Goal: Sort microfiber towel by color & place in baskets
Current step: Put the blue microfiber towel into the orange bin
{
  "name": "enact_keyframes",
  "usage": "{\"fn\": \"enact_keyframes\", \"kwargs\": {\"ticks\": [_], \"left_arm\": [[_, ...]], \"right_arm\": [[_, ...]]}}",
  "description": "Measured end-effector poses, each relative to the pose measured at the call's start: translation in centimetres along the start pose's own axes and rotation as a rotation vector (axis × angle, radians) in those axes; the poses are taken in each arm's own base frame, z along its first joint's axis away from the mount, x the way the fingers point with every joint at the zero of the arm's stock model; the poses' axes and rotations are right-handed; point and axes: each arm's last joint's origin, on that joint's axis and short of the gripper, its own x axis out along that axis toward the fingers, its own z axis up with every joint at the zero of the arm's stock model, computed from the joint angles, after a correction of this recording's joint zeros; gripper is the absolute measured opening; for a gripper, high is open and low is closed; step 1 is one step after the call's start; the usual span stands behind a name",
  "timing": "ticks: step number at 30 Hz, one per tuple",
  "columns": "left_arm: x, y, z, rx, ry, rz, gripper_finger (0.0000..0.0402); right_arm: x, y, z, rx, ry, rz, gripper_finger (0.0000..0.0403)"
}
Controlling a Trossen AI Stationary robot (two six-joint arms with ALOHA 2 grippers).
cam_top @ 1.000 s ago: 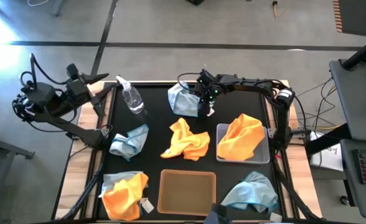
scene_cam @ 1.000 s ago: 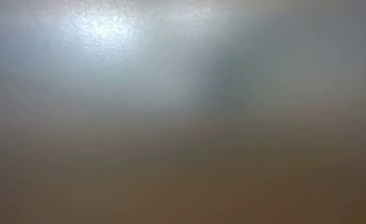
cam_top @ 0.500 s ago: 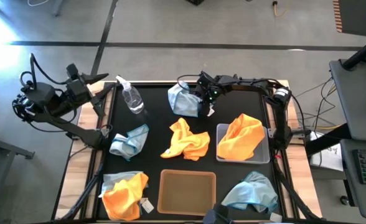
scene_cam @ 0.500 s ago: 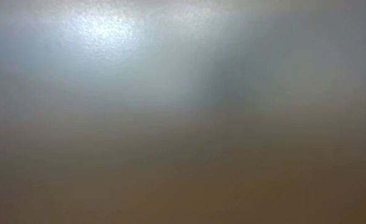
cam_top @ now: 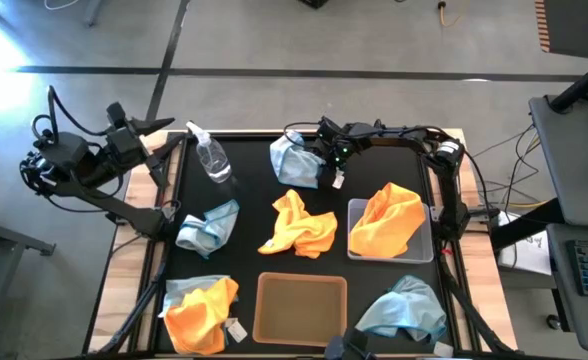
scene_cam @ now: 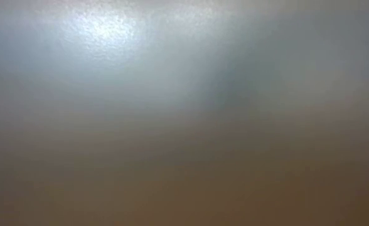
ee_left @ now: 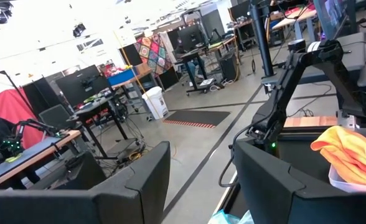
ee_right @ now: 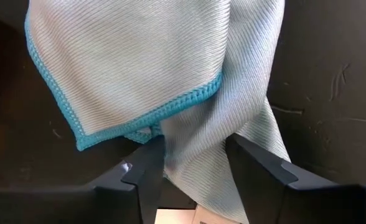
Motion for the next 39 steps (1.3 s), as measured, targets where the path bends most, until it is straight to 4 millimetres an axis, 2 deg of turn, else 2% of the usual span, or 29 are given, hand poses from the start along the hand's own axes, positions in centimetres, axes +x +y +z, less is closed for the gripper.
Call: {"fn": "enact_keyframes", "kwargs": {"ticks": [4, 13, 22, 29, 39], "left_arm": [[0.0, 0.0, 0.0, 0.0, 0.0, 0.0, 0.0165], [0.0, 0.0, 0.0, -0.001, -0.001, 0.0, 0.0165], [0.0, 0.0, 0.0, -0.001, -0.001, 0.0, 0.0165], [0.0, 0.0, 0.0, -0.001, -0.001, 0.0, 0.0165], [0.0, 0.0, -0.1, 0.032, 0.005, -0.003, 0.0165]], "right_arm": [[0.0, 0.0, 0.0, 0.001, 0.002, 0.0, 0.013], [0.0, 0.0, 0.0, 0.028, 0.003, 0.001, 0.0018], [-0.8, 0.4, 0.2, 0.114, -0.023, 0.069, 0.0009], [-4.4, 1.0, 1.3, 0.126, -0.16, 0.074, 0.0009], [-12.7, 2.7, 3.4, 0.171, -0.54, 0.098, 0.0009]]}}
